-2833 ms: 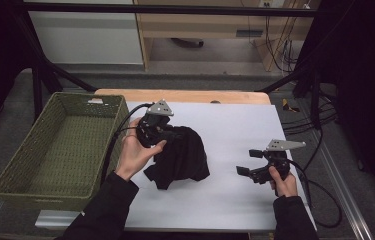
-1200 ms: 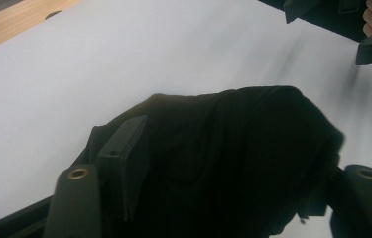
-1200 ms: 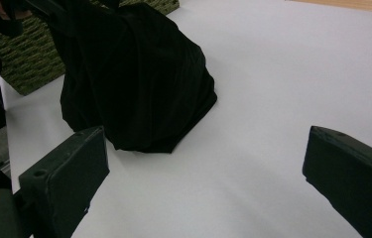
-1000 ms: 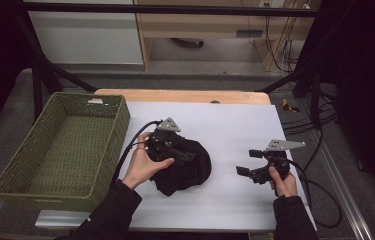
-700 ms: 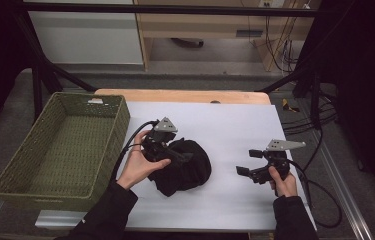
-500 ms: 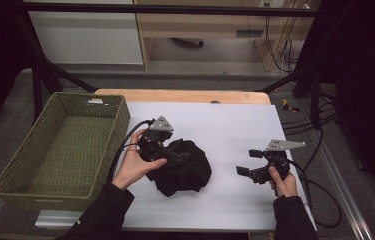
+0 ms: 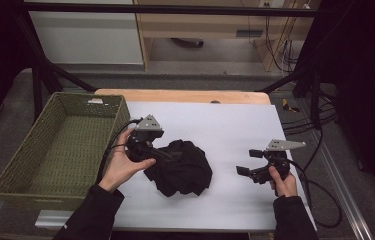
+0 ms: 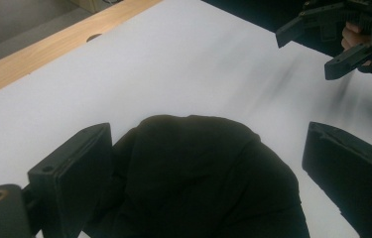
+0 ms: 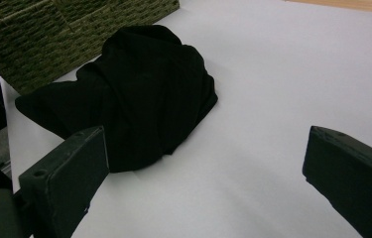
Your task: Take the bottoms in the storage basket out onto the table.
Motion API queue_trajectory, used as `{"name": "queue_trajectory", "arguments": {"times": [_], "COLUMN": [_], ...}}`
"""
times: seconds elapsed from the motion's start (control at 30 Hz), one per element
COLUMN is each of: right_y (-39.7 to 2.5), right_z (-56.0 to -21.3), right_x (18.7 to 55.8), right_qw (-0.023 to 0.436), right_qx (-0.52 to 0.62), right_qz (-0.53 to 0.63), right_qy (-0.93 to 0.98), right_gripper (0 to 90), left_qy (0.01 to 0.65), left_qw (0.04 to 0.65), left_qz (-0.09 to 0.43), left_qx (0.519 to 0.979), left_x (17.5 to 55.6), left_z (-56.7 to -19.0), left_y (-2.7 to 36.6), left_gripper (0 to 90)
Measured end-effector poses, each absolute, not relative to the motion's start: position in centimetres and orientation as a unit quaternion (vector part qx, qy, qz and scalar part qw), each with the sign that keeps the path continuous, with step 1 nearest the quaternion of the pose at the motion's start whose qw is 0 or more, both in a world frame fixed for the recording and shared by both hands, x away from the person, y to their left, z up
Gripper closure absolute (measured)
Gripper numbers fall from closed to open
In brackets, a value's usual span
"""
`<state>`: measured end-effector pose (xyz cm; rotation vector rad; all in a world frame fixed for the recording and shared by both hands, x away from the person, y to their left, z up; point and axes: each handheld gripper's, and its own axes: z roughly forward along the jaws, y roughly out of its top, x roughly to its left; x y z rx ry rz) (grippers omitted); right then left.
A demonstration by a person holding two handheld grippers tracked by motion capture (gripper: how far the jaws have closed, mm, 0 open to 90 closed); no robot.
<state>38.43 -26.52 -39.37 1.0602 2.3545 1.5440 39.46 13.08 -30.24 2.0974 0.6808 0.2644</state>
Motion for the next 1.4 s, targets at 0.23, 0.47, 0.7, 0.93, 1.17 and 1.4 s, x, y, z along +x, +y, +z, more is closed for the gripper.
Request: {"name": "queue_trajectory", "arguments": {"times": [0.23, 0.47, 0.7, 0.93, 1.17, 1.4], "right_y": [-26.5, -26.5, -26.5, -26.5, -26.5, -26.5], "right_z": [-39.4, -39.4, -39.4, -39.3, -39.3, -39.3], "right_x": [38.4, 38.4, 38.4, 38.4, 38.4, 38.4], "right_qw": [0.066, 0.066, 0.067, 0.067, 0.067, 0.067], "right_qx": [0.352, 0.352, 0.353, 0.353, 0.353, 0.353], "right_qz": [0.513, 0.513, 0.514, 0.514, 0.513, 0.514], "right_qy": [0.780, 0.780, 0.779, 0.779, 0.780, 0.779], "right_gripper": [4.6, 4.6, 4.6, 4.6, 4.6, 4.6], "left_qy": [0.276, 0.280, 0.288, 0.290, 0.300, 0.302], "left_qw": [0.446, 0.442, 0.444, 0.444, 0.445, 0.451], "left_qz": [0.118, 0.129, 0.134, 0.139, 0.142, 0.148], "left_qx": [0.843, 0.842, 0.838, 0.836, 0.832, 0.827], "left_x": [38.9, 38.4, 38.1, 37.6, 37.5, 37.3], "left_z": [-29.7, -29.6, -29.6, -29.8, -30.2, -30.6], "left_y": [14.7, 16.2, 17.6, 18.9, 20.2, 21.6], "left_gripper": [6.0, 6.0, 6.0, 6.0, 6.0, 6.0]}}
